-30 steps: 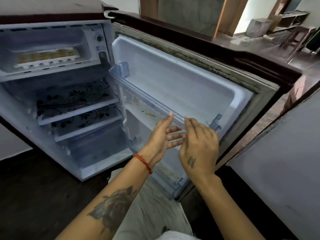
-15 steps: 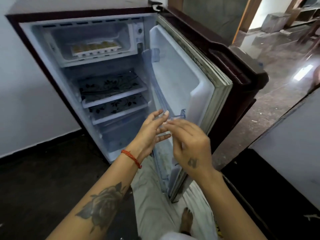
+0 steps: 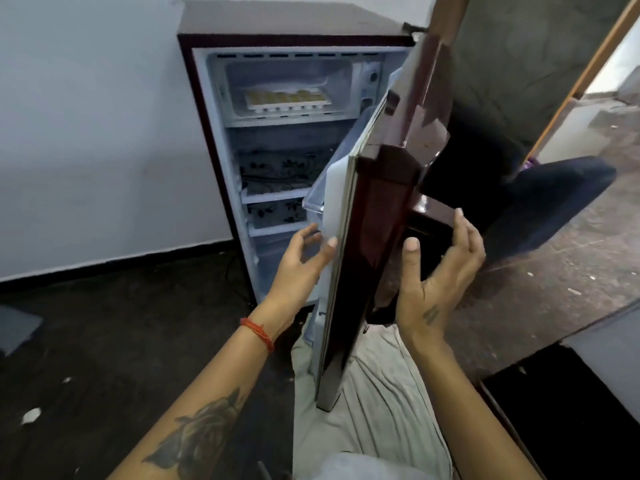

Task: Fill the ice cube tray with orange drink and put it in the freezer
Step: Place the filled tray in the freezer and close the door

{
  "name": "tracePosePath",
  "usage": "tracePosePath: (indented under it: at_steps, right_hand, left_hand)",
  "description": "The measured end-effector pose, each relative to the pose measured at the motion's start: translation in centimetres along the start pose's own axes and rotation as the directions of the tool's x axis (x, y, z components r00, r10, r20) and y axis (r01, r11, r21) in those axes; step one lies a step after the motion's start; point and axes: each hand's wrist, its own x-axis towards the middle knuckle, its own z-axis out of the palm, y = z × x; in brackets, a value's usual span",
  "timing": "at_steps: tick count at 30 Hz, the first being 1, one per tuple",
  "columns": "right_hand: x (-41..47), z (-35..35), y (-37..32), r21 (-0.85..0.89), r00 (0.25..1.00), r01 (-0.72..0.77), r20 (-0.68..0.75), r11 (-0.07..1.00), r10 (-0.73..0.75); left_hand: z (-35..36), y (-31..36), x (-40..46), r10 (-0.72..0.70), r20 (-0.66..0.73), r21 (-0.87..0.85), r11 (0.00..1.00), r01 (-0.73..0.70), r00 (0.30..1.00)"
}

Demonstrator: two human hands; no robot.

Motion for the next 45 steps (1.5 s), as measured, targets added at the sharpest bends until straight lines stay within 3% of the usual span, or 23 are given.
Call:
tracePosePath:
  at_steps: [2,6,9,11,15,21,25,29,35,45]
  right_hand:
    - [0.7,1.1,0.3,0.039,0.999,-0.018,0.039,0.999,0.017]
    - [1.2,3.9,0.8,0.071,0.940,-0.081,0.338,0.994,0.052]
    - [0.7,6.3,1.0,0.097,0.882,-0.068,0.471,0.993,0.015]
    - [0.8,8.1,1.1,0.145,0.840,-0.029,0.540,0.989,-0.055]
    - [1.4,12.1,1.0,0.213,0.775,0.055,0.606,0.975,-0.177]
    - [2.6,18.7,0.2,0.285,0.688,0.107,0.671,0.953,-0.278]
    - [3.1,23.4,-0.2,0.267,0.691,0.130,0.666,0.955,-0.281]
    - [3.5,27.7,-0.8,0.209,0.709,0.136,0.663,0.969,-0.242]
    - [4.5,33.7,-1.4,0.114,0.739,0.163,0.644,0.980,-0.197]
    - [3.9,36.5,-0.8,-0.011,0.802,0.196,0.578,0.981,-0.154]
  left_hand:
    - [-0.5,-0.5,-0.3,0.069,-0.017,0.067,0.995,-0.067,0.997]
    - [-1.3,-1.3,0.1,0.238,-0.168,0.281,0.942,-0.185,0.957]
    - [-2.2,-2.2,1.0,0.347,-0.294,0.527,0.836,-0.152,0.890]
    - [-2.9,-3.1,2.0,0.380,-0.319,0.598,0.791,-0.127,0.868]
    - [-5.8,-4.0,5.0,0.350,-0.364,0.652,0.758,-0.033,0.863]
    - [-8.8,-5.0,9.4,0.353,-0.422,0.602,0.798,-0.033,0.835]
    - [-11.7,-6.0,12.5,0.385,-0.393,0.571,0.814,-0.107,0.835]
    - [-15.7,-6.9,15.5,0.393,-0.277,0.556,0.809,-0.187,0.877]
    - [-20.0,-8.3,21.0,0.299,-0.205,0.582,0.803,-0.129,0.932]
    - [-21.5,-11.5,24.5,0.319,-0.210,0.521,0.837,-0.170,0.924]
